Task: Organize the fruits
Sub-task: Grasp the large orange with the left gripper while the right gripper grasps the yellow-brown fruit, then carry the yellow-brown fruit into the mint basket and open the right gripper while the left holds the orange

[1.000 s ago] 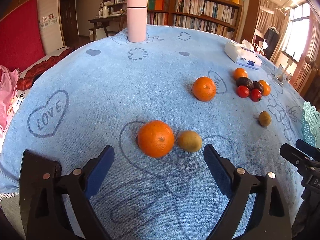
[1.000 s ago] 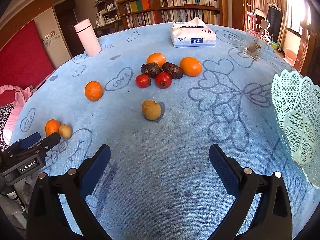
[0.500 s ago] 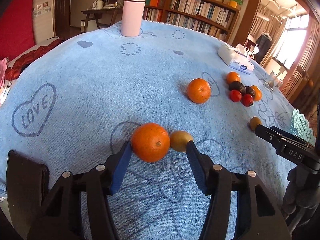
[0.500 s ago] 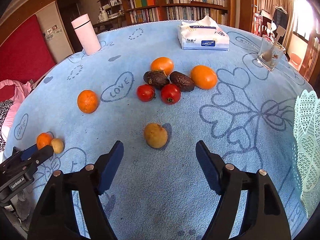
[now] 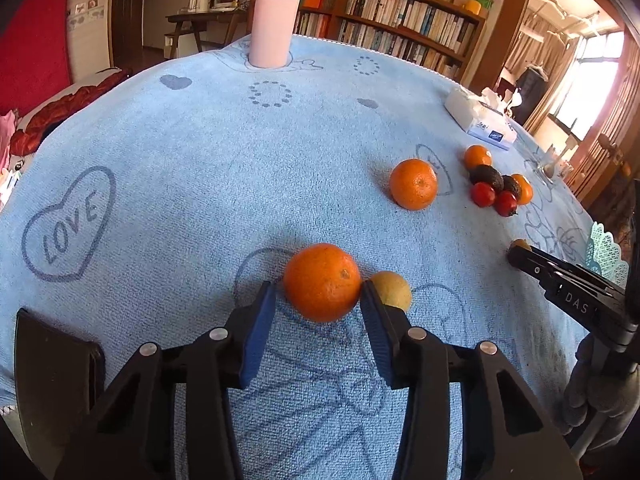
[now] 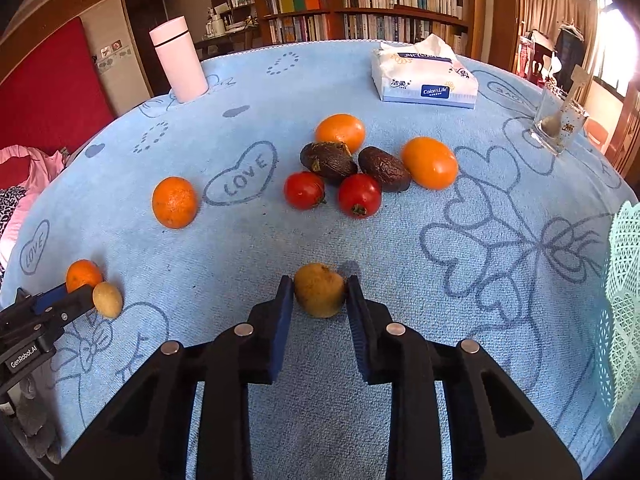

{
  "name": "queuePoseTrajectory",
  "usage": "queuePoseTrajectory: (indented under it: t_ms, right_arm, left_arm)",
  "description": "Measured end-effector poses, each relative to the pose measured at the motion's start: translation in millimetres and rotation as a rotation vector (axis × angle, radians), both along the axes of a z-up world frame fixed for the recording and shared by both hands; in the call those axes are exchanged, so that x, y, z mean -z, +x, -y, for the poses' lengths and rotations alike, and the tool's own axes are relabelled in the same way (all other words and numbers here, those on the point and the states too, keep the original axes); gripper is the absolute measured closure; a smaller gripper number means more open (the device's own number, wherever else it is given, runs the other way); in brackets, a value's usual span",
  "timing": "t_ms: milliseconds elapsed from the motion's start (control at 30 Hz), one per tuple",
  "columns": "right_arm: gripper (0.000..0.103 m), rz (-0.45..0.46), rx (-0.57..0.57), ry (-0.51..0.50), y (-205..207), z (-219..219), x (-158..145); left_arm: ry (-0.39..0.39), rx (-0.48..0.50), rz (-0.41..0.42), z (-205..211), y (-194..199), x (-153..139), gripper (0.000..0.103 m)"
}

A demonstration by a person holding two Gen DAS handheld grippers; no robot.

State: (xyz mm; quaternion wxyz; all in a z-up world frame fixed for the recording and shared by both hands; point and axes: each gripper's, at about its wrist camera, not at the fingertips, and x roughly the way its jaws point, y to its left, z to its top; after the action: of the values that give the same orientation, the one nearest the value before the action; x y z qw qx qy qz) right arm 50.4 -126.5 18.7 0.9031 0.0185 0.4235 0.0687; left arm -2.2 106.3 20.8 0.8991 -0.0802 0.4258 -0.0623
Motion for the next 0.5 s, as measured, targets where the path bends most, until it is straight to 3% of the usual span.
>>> queuePoseTrajectory:
  t_ms: [233, 500]
  right_arm:
    - [0.075, 0.062, 0.000, -0.069, -16, -4, -11]
    - [0.075, 0.106, 0.025, -0.074, -30, 4, -21]
  left_arm:
    - [0.003, 0.005, -0.001, 2, -5, -2, 0.066]
    - [0.025, 0.020, 0.045, 14, -16, -22, 0.066]
